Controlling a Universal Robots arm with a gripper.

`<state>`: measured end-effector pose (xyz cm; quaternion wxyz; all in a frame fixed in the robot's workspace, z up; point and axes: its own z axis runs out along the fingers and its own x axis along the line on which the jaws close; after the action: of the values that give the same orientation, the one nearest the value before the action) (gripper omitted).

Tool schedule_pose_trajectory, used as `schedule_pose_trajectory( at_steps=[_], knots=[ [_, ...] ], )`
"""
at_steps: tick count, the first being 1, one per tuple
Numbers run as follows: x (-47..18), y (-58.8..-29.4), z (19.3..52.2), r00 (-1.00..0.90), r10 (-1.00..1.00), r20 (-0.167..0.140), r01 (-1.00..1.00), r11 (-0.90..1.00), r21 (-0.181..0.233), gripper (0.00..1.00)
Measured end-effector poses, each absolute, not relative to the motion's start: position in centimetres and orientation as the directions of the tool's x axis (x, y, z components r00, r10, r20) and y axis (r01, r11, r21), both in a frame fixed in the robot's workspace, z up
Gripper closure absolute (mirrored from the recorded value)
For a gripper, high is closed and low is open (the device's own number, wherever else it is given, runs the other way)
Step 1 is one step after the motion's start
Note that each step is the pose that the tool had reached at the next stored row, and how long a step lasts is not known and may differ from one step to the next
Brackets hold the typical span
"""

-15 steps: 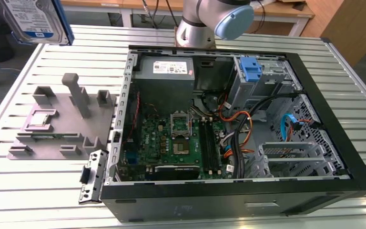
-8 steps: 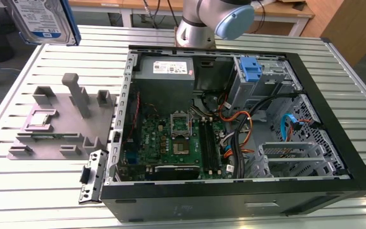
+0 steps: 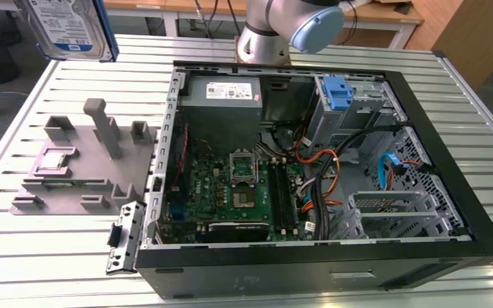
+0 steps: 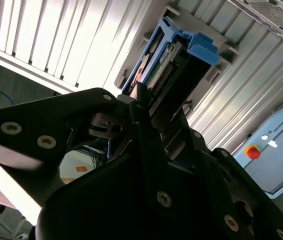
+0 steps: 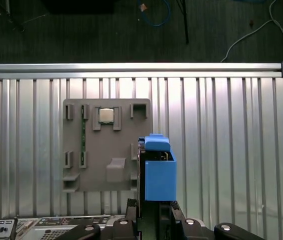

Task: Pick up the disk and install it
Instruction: 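Pick up the disk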

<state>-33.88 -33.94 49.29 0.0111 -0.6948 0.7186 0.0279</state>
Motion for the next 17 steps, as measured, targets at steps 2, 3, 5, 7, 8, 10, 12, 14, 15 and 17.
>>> schedule_pose_trajectory(
  at_steps=[2, 3, 5, 7, 8, 10, 12, 14, 15, 17],
  knots=[
    [-33.4, -33.9, 49.3, -0.034, -0.998, -0.055, -0.999, 0.033, 0.025, 0.65],
    [-33.2, -33.9, 49.3, -0.034, -0.998, -0.055, -0.999, 0.033, 0.025, 0.65],
    [-32.7, -33.9, 49.3, -0.034, -0.998, -0.055, -0.999, 0.033, 0.025, 0.65],
    [-32.3, -33.9, 49.3, -0.034, -0.998, -0.055, -0.999, 0.033, 0.025, 0.65],
    [-32.1, -33.9, 49.3, -0.034, -0.998, -0.055, -0.999, 0.033, 0.025, 0.65],
    [-31.7, -33.9, 49.3, -0.034, -0.998, -0.055, -0.999, 0.033, 0.025, 0.65],
    [-31.4, -33.9, 49.3, -0.034, -0.998, -0.055, -0.999, 0.033, 0.025, 0.65],
    [-31.1, -33.9, 49.3, -0.034, -0.998, -0.055, -0.999, 0.033, 0.025, 0.65],
    [-31.0, -33.9, 49.3, -0.034, -0.998, -0.055, -0.999, 0.033, 0.025, 0.65],
    [-30.7, -33.9, 49.3, -0.034, -0.998, -0.055, -0.999, 0.033, 0.025, 0.65]
  ],
)
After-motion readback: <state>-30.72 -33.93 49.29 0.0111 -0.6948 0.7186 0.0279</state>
